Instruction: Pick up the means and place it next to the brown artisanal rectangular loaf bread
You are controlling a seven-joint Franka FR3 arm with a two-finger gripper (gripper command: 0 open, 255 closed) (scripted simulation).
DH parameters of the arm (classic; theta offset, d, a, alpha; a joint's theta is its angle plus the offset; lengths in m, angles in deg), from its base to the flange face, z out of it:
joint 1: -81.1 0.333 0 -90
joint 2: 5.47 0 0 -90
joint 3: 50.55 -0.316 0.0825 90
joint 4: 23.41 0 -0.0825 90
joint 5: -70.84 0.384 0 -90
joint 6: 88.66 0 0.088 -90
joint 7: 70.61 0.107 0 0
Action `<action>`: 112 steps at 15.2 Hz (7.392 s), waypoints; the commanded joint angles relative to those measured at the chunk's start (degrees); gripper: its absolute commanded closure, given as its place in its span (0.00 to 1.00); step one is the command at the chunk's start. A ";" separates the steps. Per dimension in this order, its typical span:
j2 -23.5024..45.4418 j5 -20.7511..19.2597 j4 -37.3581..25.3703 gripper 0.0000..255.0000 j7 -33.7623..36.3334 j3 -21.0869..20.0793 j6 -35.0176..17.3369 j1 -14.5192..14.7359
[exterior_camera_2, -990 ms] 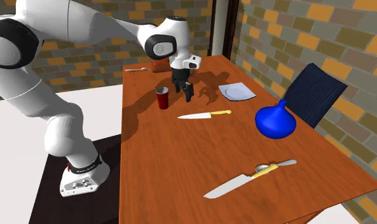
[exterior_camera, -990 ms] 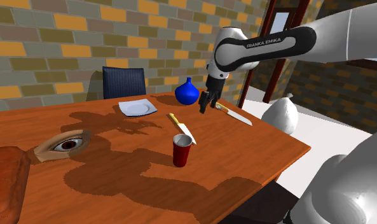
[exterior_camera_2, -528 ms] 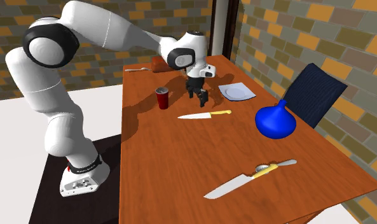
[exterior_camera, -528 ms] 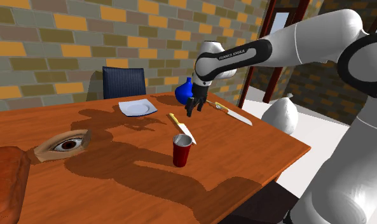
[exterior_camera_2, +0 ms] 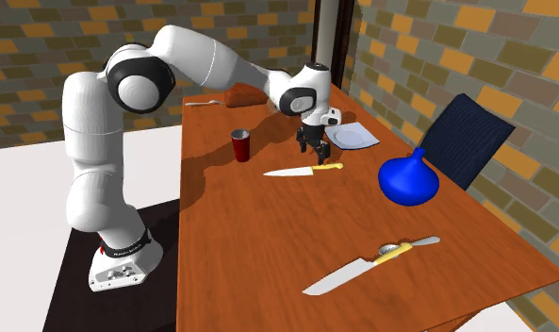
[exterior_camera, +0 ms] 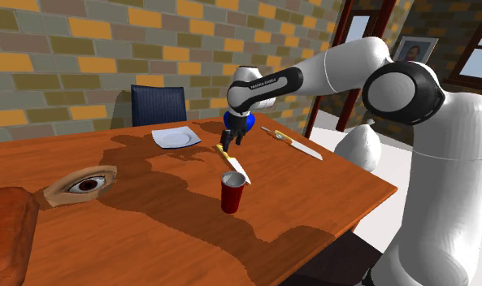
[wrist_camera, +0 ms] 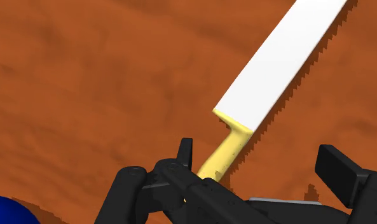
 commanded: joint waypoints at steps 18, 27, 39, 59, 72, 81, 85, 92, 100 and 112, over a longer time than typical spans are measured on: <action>4.53 -0.07 0.23 1.00 -0.01 -0.12 -4.76 0.25; 3.81 -0.08 -0.31 1.00 0.03 -0.12 -3.52 0.24; 0.45 -0.12 -4.87 1.00 0.26 -0.12 4.40 0.22; -1.53 -0.22 -16.83 1.00 0.66 -0.12 18.34 0.20; -9.12 -2.05 -6.05 1.00 16.47 -5.80 14.81 9.98; -8.89 -3.72 -6.18 1.00 28.24 -10.33 14.73 16.89; -7.34 -4.80 -8.16 1.00 33.56 -12.24 15.28 20.16; -2.40 -7.39 -14.74 1.00 42.78 -15.13 17.34 26.46; 3.46 -10.00 -20.67 1.00 49.62 -16.63 17.90 31.99; 4.31 -10.52 -12.63 1.00 50.23 -16.32 9.09 31.58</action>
